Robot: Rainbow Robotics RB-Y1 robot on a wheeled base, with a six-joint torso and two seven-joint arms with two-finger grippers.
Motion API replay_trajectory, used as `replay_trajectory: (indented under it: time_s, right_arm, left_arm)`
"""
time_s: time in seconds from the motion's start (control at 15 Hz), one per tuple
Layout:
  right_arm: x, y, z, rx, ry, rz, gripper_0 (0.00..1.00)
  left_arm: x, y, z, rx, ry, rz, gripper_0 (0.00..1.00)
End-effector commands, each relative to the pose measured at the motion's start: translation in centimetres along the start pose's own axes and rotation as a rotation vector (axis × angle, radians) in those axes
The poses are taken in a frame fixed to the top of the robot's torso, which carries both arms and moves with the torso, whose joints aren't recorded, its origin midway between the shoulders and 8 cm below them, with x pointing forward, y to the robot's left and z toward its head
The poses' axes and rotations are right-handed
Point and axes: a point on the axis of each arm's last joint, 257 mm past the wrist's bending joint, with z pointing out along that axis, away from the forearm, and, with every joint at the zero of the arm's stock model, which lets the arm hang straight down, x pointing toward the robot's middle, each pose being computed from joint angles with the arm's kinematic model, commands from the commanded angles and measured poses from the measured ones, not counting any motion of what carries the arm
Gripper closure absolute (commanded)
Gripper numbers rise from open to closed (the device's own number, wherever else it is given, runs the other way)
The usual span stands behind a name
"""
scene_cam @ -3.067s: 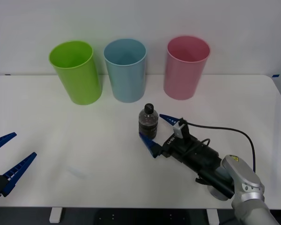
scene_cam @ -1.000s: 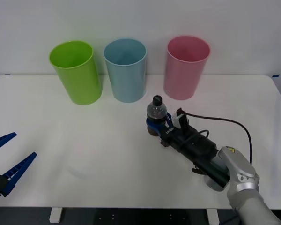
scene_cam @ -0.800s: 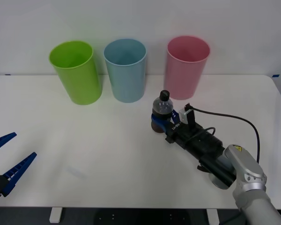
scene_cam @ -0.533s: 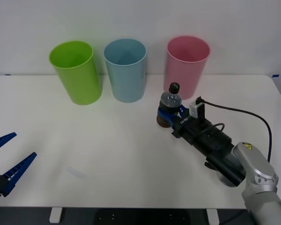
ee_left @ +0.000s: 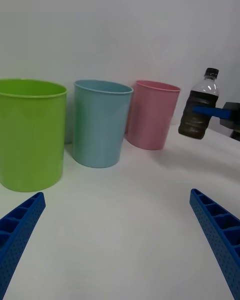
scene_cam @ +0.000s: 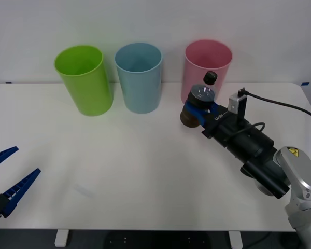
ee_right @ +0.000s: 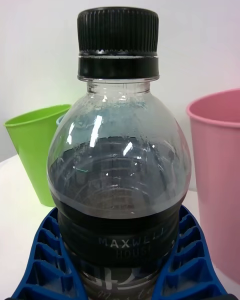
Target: Grasp the object on the table and drop it into the matching bin: aluminum can to the light blue bin, PET bottle to the pink bin.
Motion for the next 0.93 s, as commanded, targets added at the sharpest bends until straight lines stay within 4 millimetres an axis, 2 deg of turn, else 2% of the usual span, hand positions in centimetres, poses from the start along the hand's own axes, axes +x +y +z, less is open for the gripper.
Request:
replay_trajectory:
  time_s: [0.07,0.53,0.73,0.93]
  right_arm:
    - [-3.2,-0.2,-0.3,-0.015,-0.032,0.029,1.0]
    - [-11.1,0.1,-0.7,-0.051,-0.088,0.056,1.0]
    - [-13.4,-0.5,-0.2,-0.063,-0.081,0.049,1.0]
    - [-15.7,-2.3,0.9,-0.052,-0.08,0.015,1.0]
  left_arm:
    - [0.0,0.0,0.0,0.0,0.0,0.0,0.0]
    - [0.0,0.0,0.0,0.0,0.0,0.0,0.0]
    - [0.0,0.0,0.0,0.0,0.0,0.0,0.0]
    - [0.0,0.0,0.0,0.0,0.0,0.0,0.0]
